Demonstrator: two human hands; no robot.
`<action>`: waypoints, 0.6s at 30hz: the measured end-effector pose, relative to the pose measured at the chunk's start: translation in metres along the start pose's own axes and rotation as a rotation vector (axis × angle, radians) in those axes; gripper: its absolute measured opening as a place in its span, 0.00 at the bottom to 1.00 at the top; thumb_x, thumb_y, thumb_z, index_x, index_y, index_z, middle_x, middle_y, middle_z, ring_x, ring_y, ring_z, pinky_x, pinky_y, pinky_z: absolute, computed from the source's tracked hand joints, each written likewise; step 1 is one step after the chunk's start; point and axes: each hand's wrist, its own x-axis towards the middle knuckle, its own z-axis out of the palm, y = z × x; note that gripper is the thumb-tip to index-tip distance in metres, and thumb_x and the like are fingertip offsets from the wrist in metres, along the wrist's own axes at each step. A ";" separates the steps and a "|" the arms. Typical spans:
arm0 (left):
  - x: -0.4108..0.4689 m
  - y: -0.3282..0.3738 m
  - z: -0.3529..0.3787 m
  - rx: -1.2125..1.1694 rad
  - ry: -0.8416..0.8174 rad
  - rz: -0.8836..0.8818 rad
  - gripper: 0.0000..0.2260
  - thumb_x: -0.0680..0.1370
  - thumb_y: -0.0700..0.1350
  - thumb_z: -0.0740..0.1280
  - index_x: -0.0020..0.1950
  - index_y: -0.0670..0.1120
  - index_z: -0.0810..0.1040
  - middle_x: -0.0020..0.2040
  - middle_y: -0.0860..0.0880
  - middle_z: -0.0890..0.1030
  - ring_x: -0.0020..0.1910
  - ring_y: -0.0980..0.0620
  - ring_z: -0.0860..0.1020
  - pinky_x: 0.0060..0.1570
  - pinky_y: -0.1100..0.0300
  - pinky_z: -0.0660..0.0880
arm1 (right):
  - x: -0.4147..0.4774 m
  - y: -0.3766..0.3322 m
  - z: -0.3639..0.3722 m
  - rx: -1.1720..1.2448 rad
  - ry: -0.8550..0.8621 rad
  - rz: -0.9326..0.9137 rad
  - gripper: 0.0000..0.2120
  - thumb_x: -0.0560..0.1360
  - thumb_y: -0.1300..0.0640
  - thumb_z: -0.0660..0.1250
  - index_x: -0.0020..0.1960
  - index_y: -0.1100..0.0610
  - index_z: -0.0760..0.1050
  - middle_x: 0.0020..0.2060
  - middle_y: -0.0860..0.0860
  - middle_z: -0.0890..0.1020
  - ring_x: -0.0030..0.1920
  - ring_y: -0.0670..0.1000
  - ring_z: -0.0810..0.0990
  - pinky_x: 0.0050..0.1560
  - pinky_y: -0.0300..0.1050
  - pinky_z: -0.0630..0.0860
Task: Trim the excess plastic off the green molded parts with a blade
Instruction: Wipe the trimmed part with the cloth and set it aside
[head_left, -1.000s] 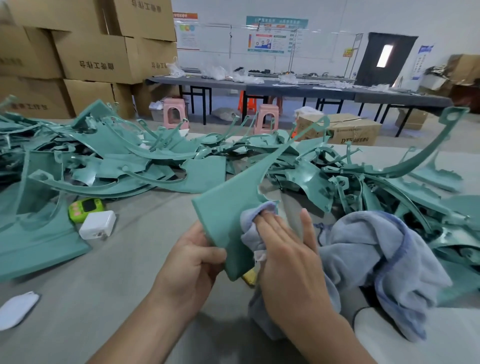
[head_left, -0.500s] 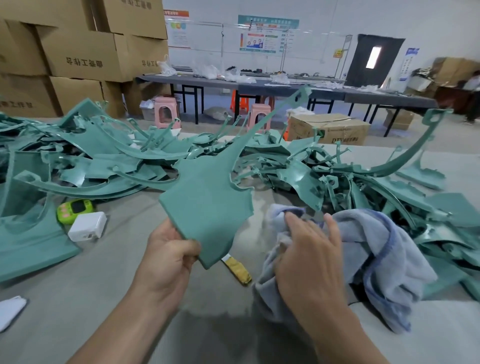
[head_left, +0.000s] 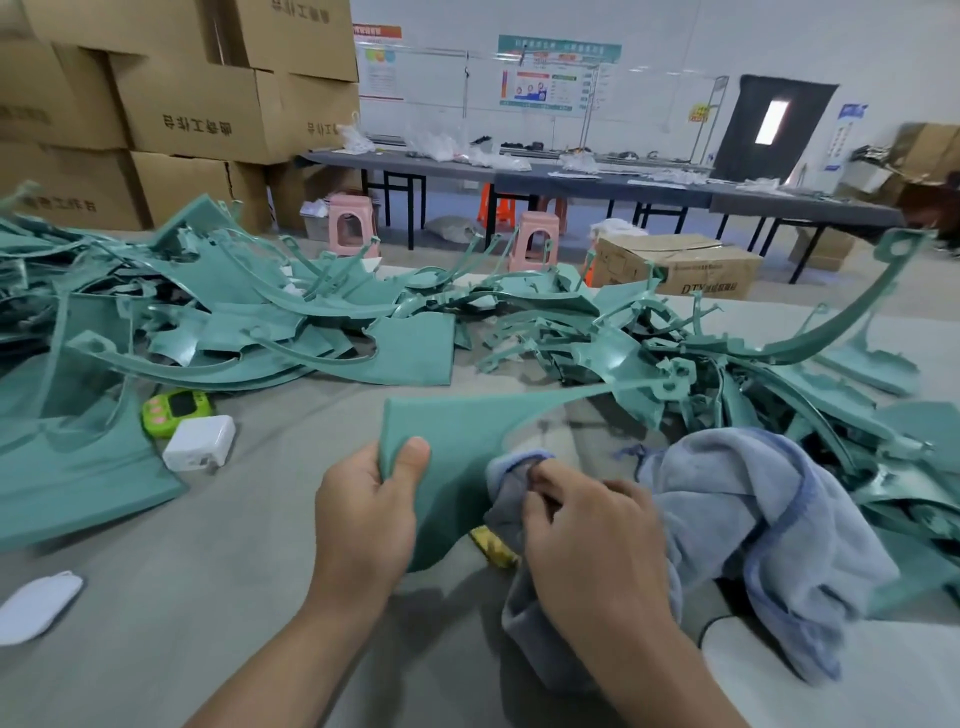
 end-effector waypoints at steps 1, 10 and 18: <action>-0.001 0.003 -0.001 -0.046 0.039 0.006 0.15 0.76 0.60 0.64 0.41 0.50 0.81 0.32 0.55 0.82 0.28 0.59 0.75 0.26 0.62 0.71 | 0.001 0.004 -0.002 -0.006 0.037 0.033 0.05 0.77 0.49 0.66 0.48 0.44 0.81 0.32 0.47 0.84 0.29 0.47 0.63 0.55 0.44 0.69; -0.016 0.015 -0.013 0.177 -0.095 0.449 0.11 0.84 0.48 0.62 0.62 0.60 0.78 0.44 0.73 0.79 0.46 0.74 0.77 0.43 0.78 0.71 | 0.000 -0.001 -0.007 0.323 -0.052 -0.101 0.28 0.70 0.39 0.71 0.68 0.46 0.76 0.56 0.40 0.83 0.57 0.40 0.76 0.61 0.37 0.66; -0.025 0.017 -0.003 0.299 -0.569 0.824 0.27 0.72 0.48 0.68 0.73 0.49 0.76 0.74 0.55 0.73 0.75 0.59 0.68 0.74 0.55 0.66 | 0.001 -0.012 -0.008 1.682 -0.416 0.676 0.11 0.80 0.63 0.69 0.59 0.67 0.79 0.53 0.65 0.85 0.55 0.63 0.85 0.63 0.62 0.79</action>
